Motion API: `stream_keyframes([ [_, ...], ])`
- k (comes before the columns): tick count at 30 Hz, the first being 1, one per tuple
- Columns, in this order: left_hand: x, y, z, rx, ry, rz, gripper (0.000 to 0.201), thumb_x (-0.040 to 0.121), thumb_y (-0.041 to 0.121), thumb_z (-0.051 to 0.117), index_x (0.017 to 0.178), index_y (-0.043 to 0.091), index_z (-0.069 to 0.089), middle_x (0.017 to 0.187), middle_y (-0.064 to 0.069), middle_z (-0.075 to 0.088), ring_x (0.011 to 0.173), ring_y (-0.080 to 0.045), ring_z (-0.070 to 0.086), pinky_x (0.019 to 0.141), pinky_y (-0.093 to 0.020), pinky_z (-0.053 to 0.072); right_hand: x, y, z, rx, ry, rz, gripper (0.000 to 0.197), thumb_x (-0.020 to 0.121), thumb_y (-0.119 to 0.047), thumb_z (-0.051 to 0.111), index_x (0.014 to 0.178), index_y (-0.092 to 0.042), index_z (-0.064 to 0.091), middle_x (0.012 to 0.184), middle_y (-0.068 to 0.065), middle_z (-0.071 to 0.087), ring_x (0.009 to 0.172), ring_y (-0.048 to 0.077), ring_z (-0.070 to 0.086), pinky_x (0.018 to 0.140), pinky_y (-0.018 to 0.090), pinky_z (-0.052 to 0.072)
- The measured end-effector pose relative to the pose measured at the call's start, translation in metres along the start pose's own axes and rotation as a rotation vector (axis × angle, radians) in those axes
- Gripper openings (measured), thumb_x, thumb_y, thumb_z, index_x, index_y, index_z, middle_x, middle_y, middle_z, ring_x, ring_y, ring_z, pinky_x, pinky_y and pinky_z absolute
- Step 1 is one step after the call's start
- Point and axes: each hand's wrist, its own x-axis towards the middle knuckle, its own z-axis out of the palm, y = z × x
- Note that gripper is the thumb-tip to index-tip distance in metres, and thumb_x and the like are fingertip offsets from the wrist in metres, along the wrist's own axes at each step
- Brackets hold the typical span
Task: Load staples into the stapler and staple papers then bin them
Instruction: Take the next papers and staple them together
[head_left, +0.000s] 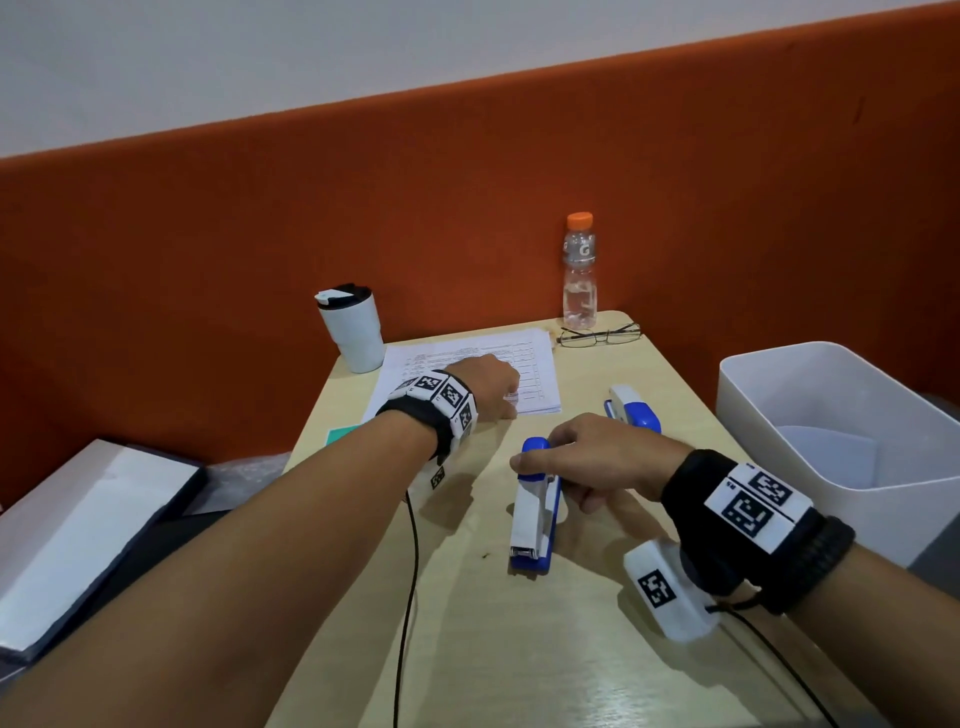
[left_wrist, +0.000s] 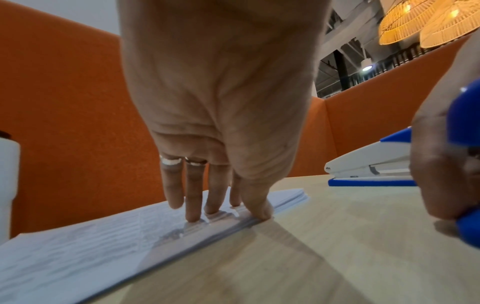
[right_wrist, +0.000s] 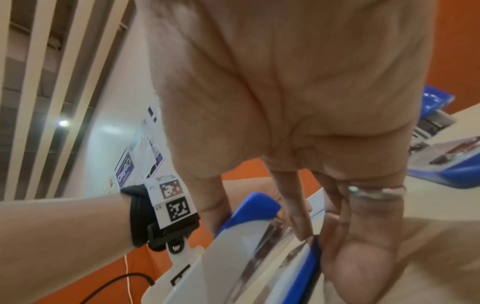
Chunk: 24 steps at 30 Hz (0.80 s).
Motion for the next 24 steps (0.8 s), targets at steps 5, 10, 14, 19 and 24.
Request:
stream_keyframes([
  [5, -0.002, -0.005, 0.000, -0.046, 0.072, -0.013, 0.020, 0.098, 0.011, 0.052, 0.081, 0.015, 0.061, 0.086, -0.005, 0.061, 0.092, -0.035, 0.067, 0.067, -0.034, 0.046, -0.001, 0.005, -0.005, 0.005, -0.018, -0.006, 0.069, 0.073, -0.077, 0.074, 0.104, -0.016, 0.077, 0.094, 0.010, 0.082, 0.089, 0.027, 0.081, 0.091, 0.046, 0.065],
  [10, -0.012, -0.003, -0.003, -0.070, 0.186, -0.052, 0.026, 0.091, 0.006, 0.049, 0.066, 0.014, 0.050, 0.072, -0.007, 0.053, 0.070, -0.034, 0.059, 0.056, -0.033, 0.041, 0.000, 0.007, -0.008, 0.076, 0.119, -0.015, 0.080, 0.070, -0.090, 0.066, 0.088, -0.012, 0.071, 0.082, 0.007, 0.077, 0.074, 0.021, 0.076, 0.090, 0.044, 0.064],
  [14, -0.025, -0.004, -0.008, -0.143, 0.328, -0.088, 0.019, 0.084, 0.015, 0.057, 0.066, 0.011, 0.062, 0.064, -0.006, 0.057, 0.062, -0.029, 0.058, 0.049, -0.028, 0.039, 0.001, 0.003, -0.011, 0.277, 0.297, -0.048, 0.061, 0.086, -0.067, 0.074, 0.100, -0.008, 0.070, 0.080, -0.002, 0.071, 0.065, 0.010, 0.072, 0.074, 0.040, 0.065],
  [19, -0.050, -0.007, -0.018, -0.200, 0.575, -0.140, 0.014, 0.082, 0.030, 0.064, 0.075, 0.021, 0.072, 0.063, 0.004, 0.065, 0.057, -0.018, 0.059, 0.050, -0.028, 0.046, 0.004, -0.010, -0.020, 0.541, 0.325, -0.101, 0.044, 0.098, -0.044, 0.073, 0.111, -0.002, 0.070, 0.102, 0.021, 0.077, 0.082, 0.024, 0.078, 0.083, 0.040, 0.067],
  [24, -0.076, 0.002, -0.018, -0.179, 0.603, -0.088, 0.015, 0.084, 0.037, 0.068, 0.080, 0.026, 0.077, 0.072, 0.008, 0.071, 0.064, -0.014, 0.061, 0.054, -0.025, 0.042, 0.010, -0.029, -0.023, 0.987, 0.202, 0.010, 0.037, 0.106, -0.037, 0.063, 0.107, 0.000, 0.063, 0.100, 0.025, 0.068, 0.094, 0.042, 0.072, 0.068, 0.036, 0.068],
])
